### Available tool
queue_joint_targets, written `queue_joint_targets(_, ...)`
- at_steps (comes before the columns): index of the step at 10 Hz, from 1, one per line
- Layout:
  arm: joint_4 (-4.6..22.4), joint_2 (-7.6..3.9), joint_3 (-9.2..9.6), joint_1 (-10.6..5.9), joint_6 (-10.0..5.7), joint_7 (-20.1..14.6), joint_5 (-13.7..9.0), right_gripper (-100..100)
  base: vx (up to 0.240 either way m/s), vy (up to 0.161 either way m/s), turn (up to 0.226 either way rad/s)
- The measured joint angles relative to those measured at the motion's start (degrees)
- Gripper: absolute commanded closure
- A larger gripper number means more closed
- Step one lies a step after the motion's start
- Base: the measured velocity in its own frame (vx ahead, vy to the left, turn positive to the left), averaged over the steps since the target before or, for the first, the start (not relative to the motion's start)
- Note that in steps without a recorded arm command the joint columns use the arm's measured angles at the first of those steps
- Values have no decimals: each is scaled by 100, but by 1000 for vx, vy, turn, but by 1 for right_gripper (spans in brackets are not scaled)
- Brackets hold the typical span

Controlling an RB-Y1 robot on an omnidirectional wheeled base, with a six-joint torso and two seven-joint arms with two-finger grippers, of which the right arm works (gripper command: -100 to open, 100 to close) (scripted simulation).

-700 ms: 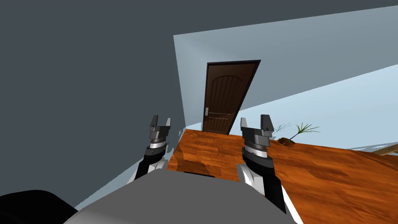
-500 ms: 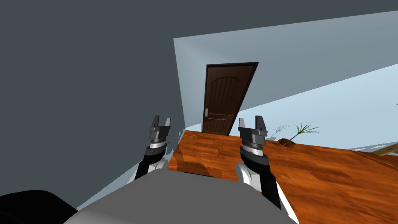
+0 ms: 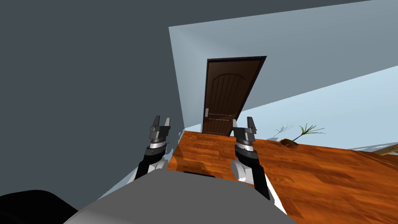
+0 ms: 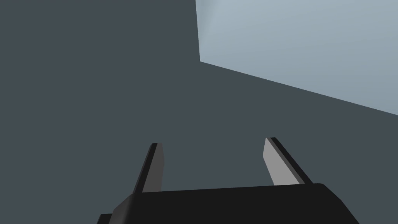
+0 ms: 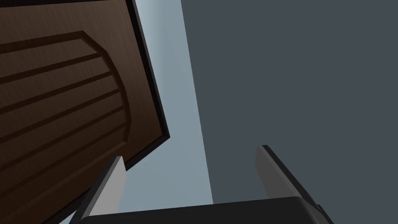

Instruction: Pull the door open

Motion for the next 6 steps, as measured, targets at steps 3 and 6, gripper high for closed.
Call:
queue_joint_targets(3,308,-83,101,-157,25,-270,-188,-100,83,22,-22)
queue_joint_targets(6,678,-157,190,-393,58,-547,-384,-100,101,26,-25)
